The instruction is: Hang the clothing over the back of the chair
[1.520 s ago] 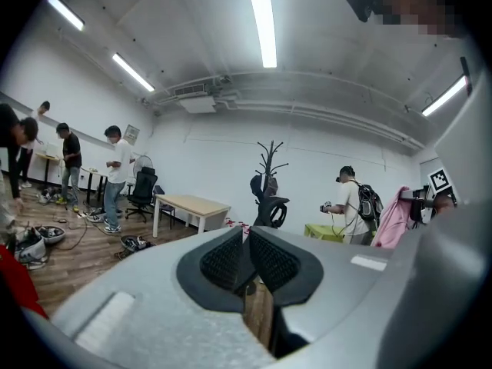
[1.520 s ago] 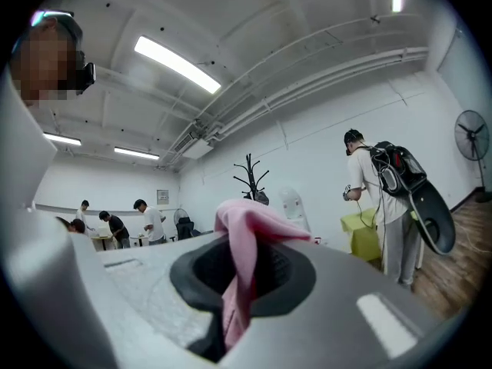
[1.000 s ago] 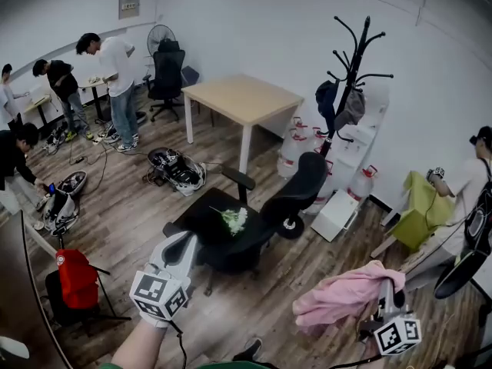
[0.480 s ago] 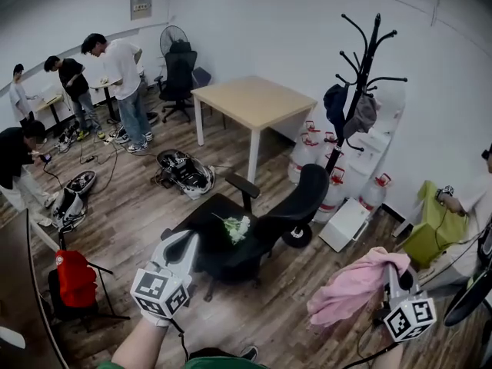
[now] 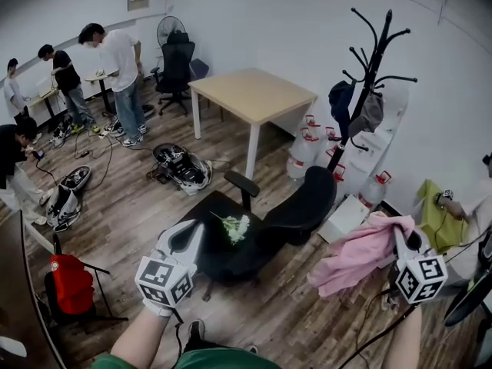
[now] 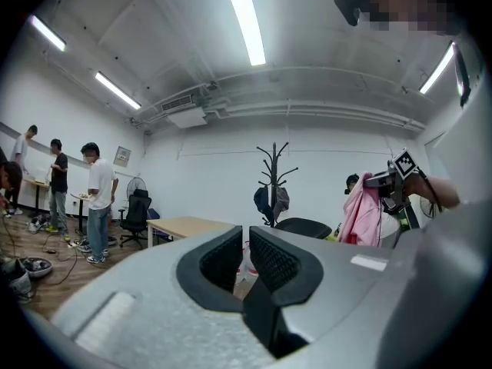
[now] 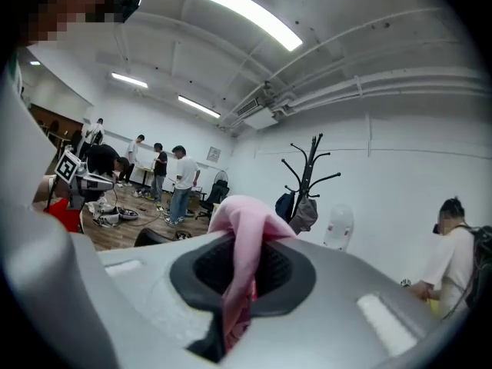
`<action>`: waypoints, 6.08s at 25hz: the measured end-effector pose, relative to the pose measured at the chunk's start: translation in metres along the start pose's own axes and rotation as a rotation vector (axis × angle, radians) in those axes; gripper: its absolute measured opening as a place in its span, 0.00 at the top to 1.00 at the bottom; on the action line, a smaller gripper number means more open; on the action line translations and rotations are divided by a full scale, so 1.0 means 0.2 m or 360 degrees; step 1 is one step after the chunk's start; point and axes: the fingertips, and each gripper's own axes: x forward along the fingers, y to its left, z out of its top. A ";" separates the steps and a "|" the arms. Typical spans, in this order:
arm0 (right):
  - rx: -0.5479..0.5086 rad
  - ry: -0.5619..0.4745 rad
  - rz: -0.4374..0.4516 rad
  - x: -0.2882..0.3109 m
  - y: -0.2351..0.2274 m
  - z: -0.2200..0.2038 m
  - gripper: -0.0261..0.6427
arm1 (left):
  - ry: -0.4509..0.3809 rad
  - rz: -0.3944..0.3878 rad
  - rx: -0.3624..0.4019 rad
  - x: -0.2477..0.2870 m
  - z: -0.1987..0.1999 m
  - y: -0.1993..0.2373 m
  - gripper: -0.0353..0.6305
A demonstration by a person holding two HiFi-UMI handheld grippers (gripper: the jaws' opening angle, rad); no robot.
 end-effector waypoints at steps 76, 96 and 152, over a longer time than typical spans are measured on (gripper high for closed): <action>-0.0674 0.0871 0.0459 1.26 1.36 -0.06 0.61 | 0.0220 -0.0027 -0.0250 0.02 -0.33 1.13 0.89; -0.0026 -0.0026 -0.0007 0.48 0.75 0.18 0.93 | 0.0075 -0.0255 -0.0193 0.38 -0.05 0.38 0.89; 0.0398 -0.0467 -0.0480 -0.10 0.31 -0.01 0.95 | -0.0042 -0.0528 -0.0161 0.57 0.20 -0.49 0.89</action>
